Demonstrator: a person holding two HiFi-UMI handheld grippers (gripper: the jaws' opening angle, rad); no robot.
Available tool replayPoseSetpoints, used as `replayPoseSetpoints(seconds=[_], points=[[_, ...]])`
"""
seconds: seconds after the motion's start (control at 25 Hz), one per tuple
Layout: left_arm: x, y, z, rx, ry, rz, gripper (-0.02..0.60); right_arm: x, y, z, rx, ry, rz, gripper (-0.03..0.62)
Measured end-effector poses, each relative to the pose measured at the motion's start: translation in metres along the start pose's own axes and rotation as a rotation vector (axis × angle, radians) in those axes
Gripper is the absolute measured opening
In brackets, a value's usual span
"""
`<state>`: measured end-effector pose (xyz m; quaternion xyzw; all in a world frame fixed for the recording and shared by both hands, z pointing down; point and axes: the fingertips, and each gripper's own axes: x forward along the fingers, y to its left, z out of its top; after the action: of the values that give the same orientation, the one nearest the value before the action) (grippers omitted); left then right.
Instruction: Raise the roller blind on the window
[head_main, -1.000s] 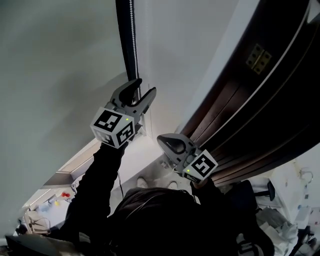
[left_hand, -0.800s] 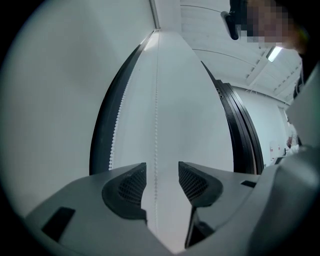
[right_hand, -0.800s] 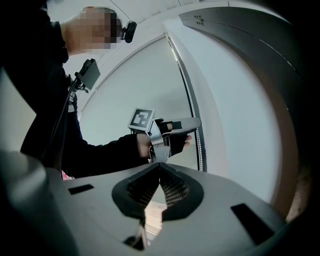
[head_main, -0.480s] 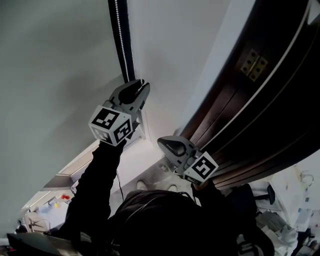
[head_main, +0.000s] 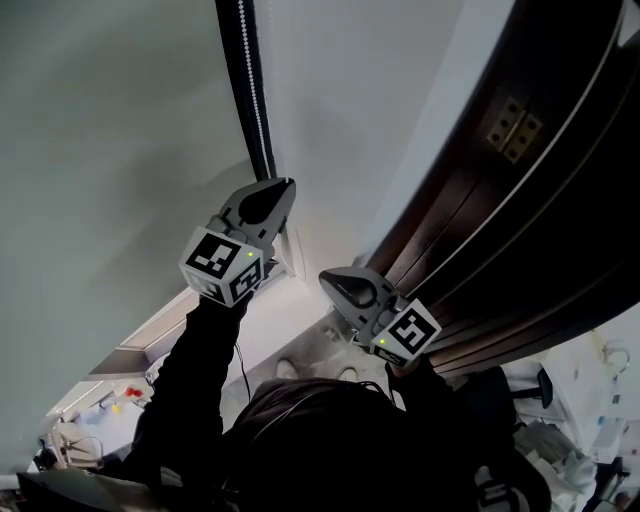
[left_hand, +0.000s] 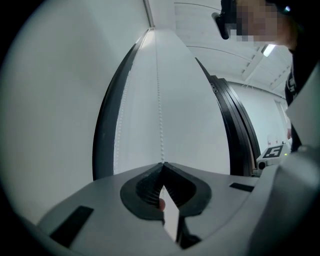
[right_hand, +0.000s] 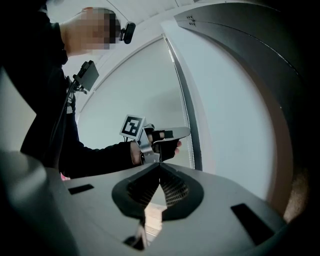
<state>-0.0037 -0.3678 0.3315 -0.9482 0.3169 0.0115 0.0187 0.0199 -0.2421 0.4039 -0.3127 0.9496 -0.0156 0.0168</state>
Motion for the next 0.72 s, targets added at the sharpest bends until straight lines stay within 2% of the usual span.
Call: replayPoseSetpoints(seconds=[0.2,0.44,0.72], points=[[-0.012,-0.01,-0.003,-0.044,-0.012,-0.049,0.006,0.002,-0.001,0.0,0.01,-0.011,0.006,0.006],[-0.031,-0.024,-0.015,-0.059,-0.009,-0.067,0.006,0.007,0.006,0.0,0.017,-0.009,0.024,0.006],[-0.061,-0.048,-0.088,-0.151,0.072,-0.075,0.005,0.009,0.01,0.009,0.045,-0.036,0.037,0.008]])
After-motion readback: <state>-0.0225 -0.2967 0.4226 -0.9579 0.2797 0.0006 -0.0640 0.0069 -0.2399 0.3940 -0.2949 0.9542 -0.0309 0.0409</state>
